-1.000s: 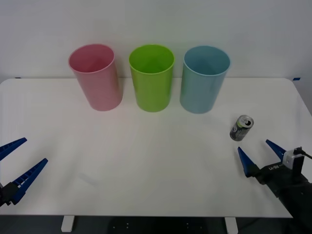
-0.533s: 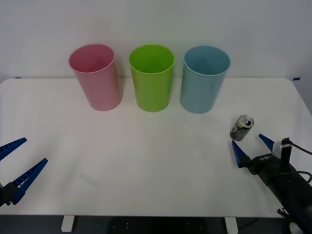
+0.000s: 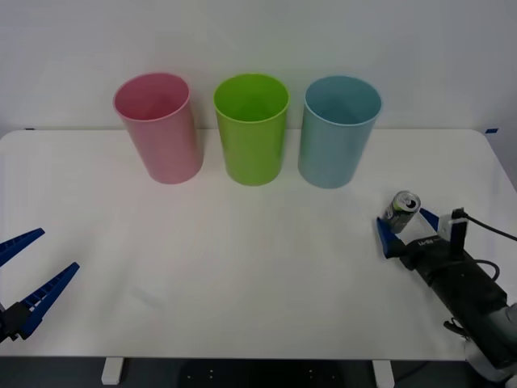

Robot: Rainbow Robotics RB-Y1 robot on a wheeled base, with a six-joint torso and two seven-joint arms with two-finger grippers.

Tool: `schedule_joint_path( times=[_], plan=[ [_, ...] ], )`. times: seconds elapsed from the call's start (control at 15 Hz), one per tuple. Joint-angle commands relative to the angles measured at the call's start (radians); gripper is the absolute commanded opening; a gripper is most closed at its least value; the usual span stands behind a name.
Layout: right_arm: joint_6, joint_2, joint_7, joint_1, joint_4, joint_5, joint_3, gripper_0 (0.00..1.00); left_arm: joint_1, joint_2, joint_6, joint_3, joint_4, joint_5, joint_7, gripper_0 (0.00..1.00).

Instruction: Grasp the object on the table and drop it into the matching bin: aluminum can to the light blue bin, PET bottle to the pink bin.

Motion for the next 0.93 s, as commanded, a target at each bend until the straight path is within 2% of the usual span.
schedule_joint_path(
  times=[0.07, 0.33, 0.73, 0.8, 0.87, 0.93],
  plan=[
    [0.033, -0.001, 0.0, -0.017, 0.003, 0.002, 0.012, 1.0, 0.0, 0.0, 0.0, 0.0, 0.0, 0.0, 0.0, 1.0],
    [0.094, -0.001, -0.001, -0.041, 0.001, 0.002, 0.047, 1.0, 0.0, 0.0, 0.0, 0.0, 0.0, 0.0, 0.0, 1.0],
    [0.118, -0.001, -0.003, -0.05, 0.003, 0.001, 0.063, 1.0, 0.0, 0.0, 0.0, 0.0, 0.0, 0.0, 0.0, 1.0],
    [0.118, -0.001, -0.001, -0.05, 0.003, 0.001, 0.061, 0.66, 0.0, 0.0, 0.0, 0.0, 0.0, 0.0, 0.0, 1.0],
    [0.118, 0.001, -0.004, -0.049, 0.001, 0.001, 0.061, 0.16, 0.0, 0.0, 0.0, 0.0, 0.0, 0.0, 0.0, 1.0],
    [0.118, 0.001, -0.004, -0.049, 0.003, 0.001, 0.058, 0.0, 0.0, 0.0, 0.0, 0.0, 0.0, 0.0, 0.0, 1.0]
  ],
)
